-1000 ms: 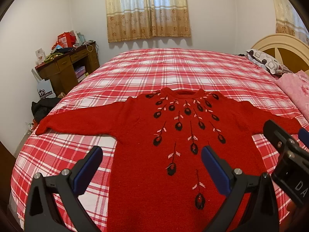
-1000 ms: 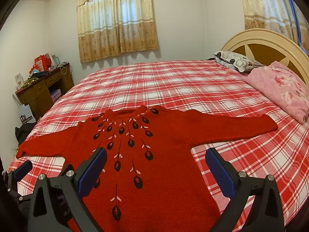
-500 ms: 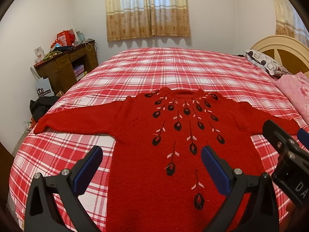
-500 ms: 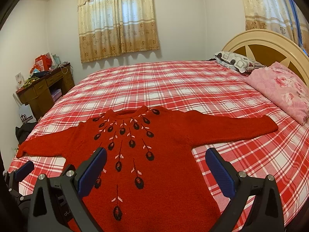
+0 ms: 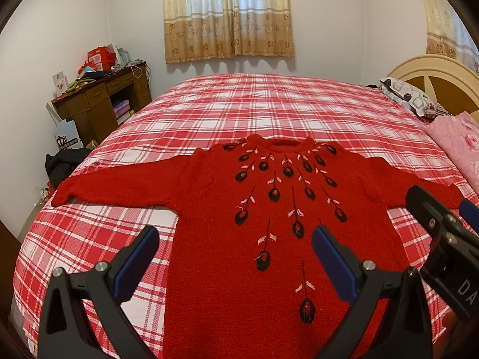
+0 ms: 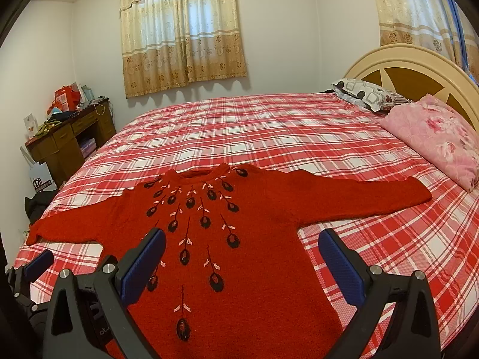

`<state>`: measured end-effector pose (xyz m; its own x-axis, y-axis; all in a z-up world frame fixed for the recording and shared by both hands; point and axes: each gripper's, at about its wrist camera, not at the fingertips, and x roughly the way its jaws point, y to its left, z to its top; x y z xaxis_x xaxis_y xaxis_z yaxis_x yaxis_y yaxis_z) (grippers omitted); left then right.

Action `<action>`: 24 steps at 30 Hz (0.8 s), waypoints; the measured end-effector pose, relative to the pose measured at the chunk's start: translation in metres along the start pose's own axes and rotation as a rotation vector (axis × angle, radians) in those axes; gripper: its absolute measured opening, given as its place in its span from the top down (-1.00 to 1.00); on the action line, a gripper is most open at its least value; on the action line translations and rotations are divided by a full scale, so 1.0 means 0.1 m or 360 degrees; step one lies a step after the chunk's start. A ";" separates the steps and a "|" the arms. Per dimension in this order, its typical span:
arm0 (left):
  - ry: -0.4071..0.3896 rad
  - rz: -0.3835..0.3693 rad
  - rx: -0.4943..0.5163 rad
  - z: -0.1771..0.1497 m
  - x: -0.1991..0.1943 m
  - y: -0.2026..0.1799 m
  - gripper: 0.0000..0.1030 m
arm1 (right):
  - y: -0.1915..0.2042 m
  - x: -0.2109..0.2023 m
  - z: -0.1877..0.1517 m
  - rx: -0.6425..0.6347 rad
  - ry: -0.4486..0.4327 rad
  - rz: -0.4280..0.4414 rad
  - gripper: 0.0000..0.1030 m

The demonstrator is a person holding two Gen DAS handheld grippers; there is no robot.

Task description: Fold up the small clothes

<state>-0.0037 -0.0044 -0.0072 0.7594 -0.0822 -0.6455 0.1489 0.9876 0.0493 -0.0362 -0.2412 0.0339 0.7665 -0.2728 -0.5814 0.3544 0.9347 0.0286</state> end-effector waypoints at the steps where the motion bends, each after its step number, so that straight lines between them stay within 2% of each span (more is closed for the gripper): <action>1: -0.0001 0.0000 0.0000 0.00 0.00 0.00 -1.00 | 0.00 0.00 0.00 -0.0001 0.0001 0.0000 -0.98; 24: 0.0007 -0.0006 -0.0003 0.00 0.00 0.00 -1.00 | -0.08 0.02 0.01 0.0023 0.0004 -0.0022 -0.98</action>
<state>-0.0034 -0.0049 -0.0070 0.7560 -0.0855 -0.6489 0.1505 0.9876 0.0451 -0.0369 -0.2496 0.0333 0.7603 -0.2850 -0.5837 0.3725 0.9275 0.0323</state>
